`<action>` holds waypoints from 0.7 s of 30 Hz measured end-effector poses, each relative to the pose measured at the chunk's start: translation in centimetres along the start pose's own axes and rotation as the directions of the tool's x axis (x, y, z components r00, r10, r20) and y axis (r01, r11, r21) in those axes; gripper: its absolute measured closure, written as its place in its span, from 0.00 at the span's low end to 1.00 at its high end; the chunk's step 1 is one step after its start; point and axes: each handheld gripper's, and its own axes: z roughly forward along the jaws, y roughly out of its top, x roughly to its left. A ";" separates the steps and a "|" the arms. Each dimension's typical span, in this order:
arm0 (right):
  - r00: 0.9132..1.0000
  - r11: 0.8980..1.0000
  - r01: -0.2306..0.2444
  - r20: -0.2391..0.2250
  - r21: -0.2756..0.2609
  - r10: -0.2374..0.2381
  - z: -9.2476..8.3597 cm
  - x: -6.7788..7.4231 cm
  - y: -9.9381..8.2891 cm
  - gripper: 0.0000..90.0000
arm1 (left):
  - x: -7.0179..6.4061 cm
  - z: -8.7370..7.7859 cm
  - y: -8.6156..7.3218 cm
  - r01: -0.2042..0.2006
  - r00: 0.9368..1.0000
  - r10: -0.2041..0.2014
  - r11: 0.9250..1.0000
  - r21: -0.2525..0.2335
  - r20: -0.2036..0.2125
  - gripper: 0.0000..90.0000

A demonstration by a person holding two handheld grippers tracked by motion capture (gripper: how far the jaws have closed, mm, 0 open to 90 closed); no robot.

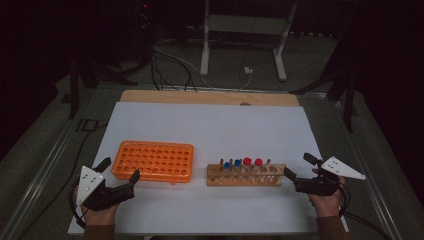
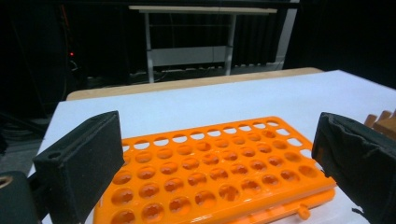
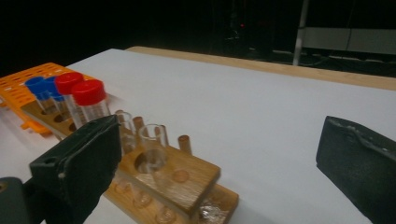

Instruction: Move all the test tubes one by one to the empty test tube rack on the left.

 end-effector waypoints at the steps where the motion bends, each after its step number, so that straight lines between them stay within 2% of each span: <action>1: 1.000 1.000 -0.004 0.003 0.002 0.004 -0.1 -0.2 -0.1 0.01 | 0.0 0.0 0.0 0.002 1.000 -0.002 1.000 0.001 -0.001 0.03; 10: 1.000 1.000 -0.005 -0.012 0.007 0.005 -0.2 -0.1 0.1 0.01 | 0.3 -0.1 -0.2 0.012 1.000 -0.012 1.000 0.001 -0.014 0.03; 14: 1.000 1.000 0.004 -0.030 0.002 -0.004 -0.3 0.3 0.7 0.06 | 0.2 0.0 -0.2 0.011 1.000 -0.011 1.000 0.006 -0.012 0.03; 19: 0.998 1.000 0.020 -0.058 0.013 -0.019 -0.2 0.6 0.9 0.16 | 0.0 0.4 -0.3 0.001 1.000 -0.001 1.000 0.021 -0.006 0.03; 21: 0.997 0.999 0.039 -0.066 0.029 -0.037 0.0 0.9 0.9 0.26 | -0.1 0.5 -0.3 -0.002 1.000 0.003 1.000 0.025 -0.004 0.03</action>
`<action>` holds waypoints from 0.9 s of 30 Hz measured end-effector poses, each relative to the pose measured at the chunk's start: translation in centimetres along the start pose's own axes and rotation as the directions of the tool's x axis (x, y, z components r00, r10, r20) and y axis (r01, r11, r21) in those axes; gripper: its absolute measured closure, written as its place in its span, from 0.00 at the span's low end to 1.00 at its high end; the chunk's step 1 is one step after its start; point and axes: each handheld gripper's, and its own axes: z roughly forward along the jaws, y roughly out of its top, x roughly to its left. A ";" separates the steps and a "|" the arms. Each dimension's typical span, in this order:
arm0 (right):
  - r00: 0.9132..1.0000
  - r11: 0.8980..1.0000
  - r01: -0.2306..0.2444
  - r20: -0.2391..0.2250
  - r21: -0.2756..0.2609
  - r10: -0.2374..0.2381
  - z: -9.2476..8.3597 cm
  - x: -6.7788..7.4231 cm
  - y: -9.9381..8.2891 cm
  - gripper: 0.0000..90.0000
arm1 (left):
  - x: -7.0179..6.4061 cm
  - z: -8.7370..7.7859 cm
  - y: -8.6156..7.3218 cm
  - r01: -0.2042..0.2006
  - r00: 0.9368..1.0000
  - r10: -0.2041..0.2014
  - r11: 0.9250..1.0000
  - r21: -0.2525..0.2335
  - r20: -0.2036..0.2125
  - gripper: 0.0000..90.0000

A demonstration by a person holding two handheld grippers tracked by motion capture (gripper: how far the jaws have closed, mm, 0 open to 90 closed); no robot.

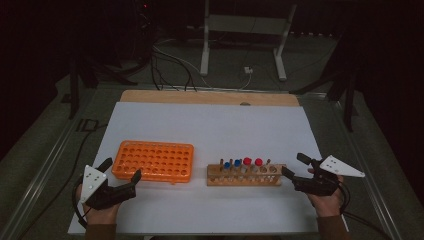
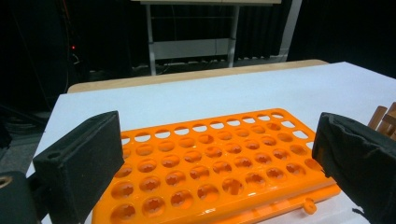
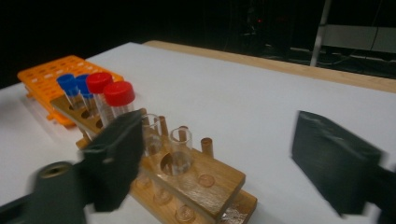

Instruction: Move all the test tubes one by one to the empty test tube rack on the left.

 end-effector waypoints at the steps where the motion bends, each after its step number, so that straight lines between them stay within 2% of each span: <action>1: 1.000 1.000 0.000 0.000 0.000 0.000 0.0 0.0 0.0 0.26 | 0.0 0.0 0.0 -0.002 1.000 0.002 1.000 0.003 0.000 0.03; 3: 1.000 1.000 0.009 0.020 0.012 -0.010 0.3 0.3 0.1 0.33 | 0.0 0.1 0.0 -0.005 1.000 0.005 1.000 0.005 0.000 0.03; 4: 1.000 1.000 0.015 0.000 0.023 -0.015 0.6 0.6 0.1 0.40 | 0.0 0.0 0.0 -0.004 1.000 0.004 1.000 0.004 -0.001 0.03; 6: 1.000 0.999 0.023 -0.014 0.031 -0.023 0.8 0.8 0.0 0.44 | 0.0 0.0 0.0 -0.003 1.000 0.003 1.000 0.002 -0.001 0.03; 9: 0.998 0.997 0.041 -0.039 0.061 -0.039 1.5 1.1 -0.1 0.58 | 0.1 0.1 -0.1 -0.001 1.000 0.001 1.000 0.004 -0.001 0.03; 12: 0.998 0.996 0.037 -0.056 0.077 -0.033 2.3 1.2 -0.3 0.69 | 0.1 0.1 -0.1 -0.001 1.000 0.001 1.000 0.006 -0.001 0.03; 15: 0.997 0.994 0.066 -0.050 0.090 -0.061 2.8 1.6 -0.3 0.73 | 0.0 0.2 -0.1 -0.008 1.000 0.008 1.000 0.010 0.002 0.03; 21: 0.996 0.990 0.081 -0.037 0.113 -0.077 3.2 1.9 -0.4 0.80 | -0.1 0.2 -0.1 -0.009 1.000 0.009 1.000 0.012 0.006 0.03; 27: 0.995 0.986 0.100 -0.027 0.135 -0.097 3.4 2.2 -0.5 0.83 | -0.2 0.3 -0.1 -0.013 1.000 0.013 1.000 0.015 0.006 0.03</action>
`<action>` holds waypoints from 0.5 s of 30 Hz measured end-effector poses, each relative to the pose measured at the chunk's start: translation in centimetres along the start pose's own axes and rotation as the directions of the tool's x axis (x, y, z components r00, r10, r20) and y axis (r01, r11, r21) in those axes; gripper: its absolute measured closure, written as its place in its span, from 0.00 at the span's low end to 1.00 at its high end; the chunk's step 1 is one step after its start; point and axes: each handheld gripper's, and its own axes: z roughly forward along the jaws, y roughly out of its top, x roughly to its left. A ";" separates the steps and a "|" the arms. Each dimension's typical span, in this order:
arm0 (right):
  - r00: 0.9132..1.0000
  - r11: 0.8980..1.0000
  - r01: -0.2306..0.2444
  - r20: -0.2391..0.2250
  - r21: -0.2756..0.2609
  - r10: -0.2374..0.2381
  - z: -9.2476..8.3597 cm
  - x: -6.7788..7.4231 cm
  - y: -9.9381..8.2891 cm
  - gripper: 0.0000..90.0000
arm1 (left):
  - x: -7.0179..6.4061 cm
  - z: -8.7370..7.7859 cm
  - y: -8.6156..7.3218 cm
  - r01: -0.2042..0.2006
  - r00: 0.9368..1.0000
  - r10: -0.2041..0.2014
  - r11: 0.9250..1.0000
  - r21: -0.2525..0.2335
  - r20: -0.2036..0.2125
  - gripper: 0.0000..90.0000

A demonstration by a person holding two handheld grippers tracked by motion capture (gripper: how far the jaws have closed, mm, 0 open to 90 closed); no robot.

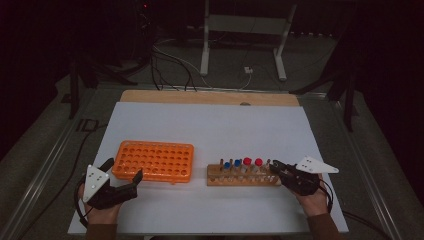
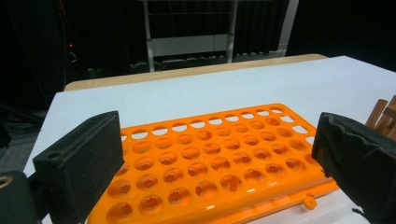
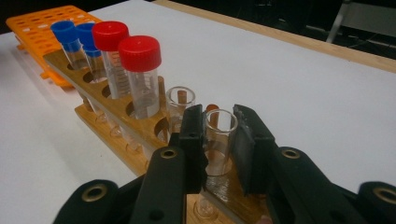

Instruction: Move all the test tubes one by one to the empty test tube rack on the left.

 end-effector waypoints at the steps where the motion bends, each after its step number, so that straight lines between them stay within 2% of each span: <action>1: 1.000 1.000 -0.002 -0.004 0.002 0.002 0.0 0.1 0.0 0.84 | 0.0 0.0 0.0 -0.002 1.000 0.002 1.000 0.000 0.000 0.03; 15: 0.999 0.999 -0.031 0.011 0.006 0.031 -0.5 0.3 0.7 0.84 | -0.1 0.1 0.0 -0.003 1.000 0.002 1.000 0.003 0.006 0.03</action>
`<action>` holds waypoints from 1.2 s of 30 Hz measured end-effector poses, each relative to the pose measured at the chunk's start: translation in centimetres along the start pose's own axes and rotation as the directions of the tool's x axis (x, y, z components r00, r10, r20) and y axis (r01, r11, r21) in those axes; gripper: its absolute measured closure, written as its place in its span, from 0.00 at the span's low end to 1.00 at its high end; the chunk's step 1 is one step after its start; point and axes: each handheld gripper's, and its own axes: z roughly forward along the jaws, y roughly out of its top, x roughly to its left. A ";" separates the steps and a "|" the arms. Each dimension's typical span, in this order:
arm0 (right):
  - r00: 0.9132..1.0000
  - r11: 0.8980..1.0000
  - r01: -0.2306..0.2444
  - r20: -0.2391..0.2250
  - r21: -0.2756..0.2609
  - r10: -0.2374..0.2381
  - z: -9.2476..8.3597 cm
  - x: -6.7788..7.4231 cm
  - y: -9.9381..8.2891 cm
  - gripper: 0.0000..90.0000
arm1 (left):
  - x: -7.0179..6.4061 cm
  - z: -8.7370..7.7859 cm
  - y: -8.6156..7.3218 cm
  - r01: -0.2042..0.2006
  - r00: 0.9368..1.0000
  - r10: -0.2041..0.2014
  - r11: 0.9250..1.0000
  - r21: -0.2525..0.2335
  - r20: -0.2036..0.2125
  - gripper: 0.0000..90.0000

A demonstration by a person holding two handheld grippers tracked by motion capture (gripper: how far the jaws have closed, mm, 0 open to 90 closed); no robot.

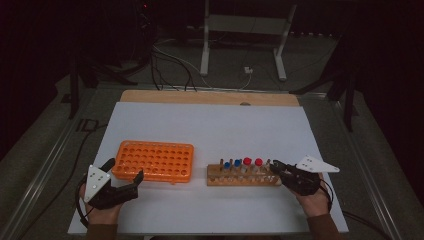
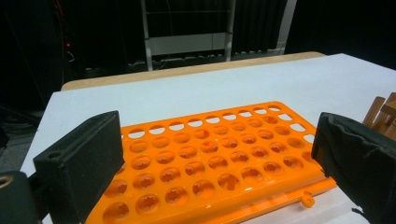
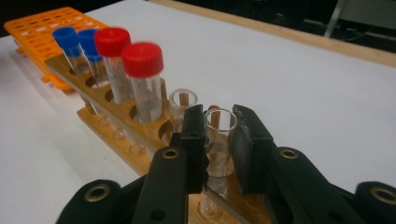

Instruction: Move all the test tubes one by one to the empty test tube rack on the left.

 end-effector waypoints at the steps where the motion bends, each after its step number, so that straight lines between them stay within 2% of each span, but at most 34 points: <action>1: 1.000 1.000 0.000 0.000 0.000 0.000 0.0 0.0 0.0 0.84 | 0.0 0.0 0.0 0.000 1.000 0.000 1.000 0.002 0.000 0.03; 4: 1.000 1.000 0.008 0.021 -0.007 -0.007 -0.7 0.0 0.7 0.85 | 0.0 0.0 0.0 0.004 1.000 -0.004 1.000 0.005 -0.003 0.03; 8: 1.000 1.000 0.000 0.022 -0.026 0.001 -1.3 0.0 1.3 0.85 | 0.0 -0.2 0.2 0.006 1.000 -0.006 1.000 -0.012 -0.003 0.03; 13: 1.000 0.999 0.008 0.025 -0.050 -0.007 -2.2 0.1 2.6 0.85 | -0.4 -0.3 0.7 0.006 1.000 -0.005 1.000 -0.019 0.027 0.02; 16: 1.000 0.998 0.010 0.024 -0.067 -0.009 -2.9 0.2 3.6 0.85 | -0.8 -0.2 1.2 0.019 0.998 -0.016 0.999 -0.038 0.067 0.02; 21: 1.000 0.996 0.005 0.011 -0.086 -0.004 -3.6 0.4 4.3 0.85 | -1.6 0.3 2.6 0.039 0.990 -0.032 0.998 -0.050 0.136 0.02; 22: 1.000 0.996 0.005 0.000 -0.089 -0.005 -3.7 0.6 4.6 0.85 | -2.1 0.7 3.2 0.063 0.984 -0.054 0.997 -0.048 0.170 0.02; 23: 1.000 0.996 0.005 0.000 -0.089 -0.005 -3.7 0.6 4.6 0.85 | -2.1 0.7 3.2 0.063 0.984 -0.054 0.997 -0.048 0.170 0.02; 26: 1.000 0.997 0.008 -0.024 -0.082 -0.010 -4.0 1.2 5.2 0.85 | -3.0 1.3 4.2 0.081 0.974 -0.070 0.996 -0.045 0.214 0.02; 29: 0.999 0.997 -0.001 -0.048 -0.083 -0.003 -4.0 1.5 5.4 0.85 | -4.3 2.1 5.1 0.052 0.969 -0.039 0.998 -0.047 0.243 0.02; 31: 0.996 0.996 -0.013 -0.094 -0.090 0.005 -4.0 2.1 6.0 0.85 | -5.2 2.7 5.7 0.032 0.964 -0.018 0.998 -0.049 0.265 0.02; 32: 0.994 0.996 -0.013 -0.106 -0.092 0.003 -3.9 2.3 6.1 0.85 | -6.3 3.1 6.0 0.012 0.961 0.003 0.998 -0.054 0.277 0.02; 33: 0.994 0.996 -0.013 -0.106 -0.092 0.003 -3.9 2.3 6.1 0.85 | -6.3 3.1 6.0 0.012 0.961 0.003 0.998 -0.054 0.277 0.02; 34: 0.991 0.996 -0.008 -0.133 -0.093 -0.005 -3.6 2.8 6.5 0.85 | -6.8 3.4 6.1 0.005 0.961 0.011 0.998 -0.060 0.278 0.02; 35: 0.991 0.996 -0.008 -0.133 -0.093 -0.005 -3.6 2.8 6.5 0.85 | -7.3 3.6 6.2 0.000 0.959 0.018 0.998 -0.065 0.284 0.02; 36: 0.986 0.995 -0.008 -0.165 -0.099 -0.009 -3.2 3.4 6.8 0.85 | -7.7 3.8 6.2 -0.008 0.955 0.026 0.998 -0.065 0.294 0.02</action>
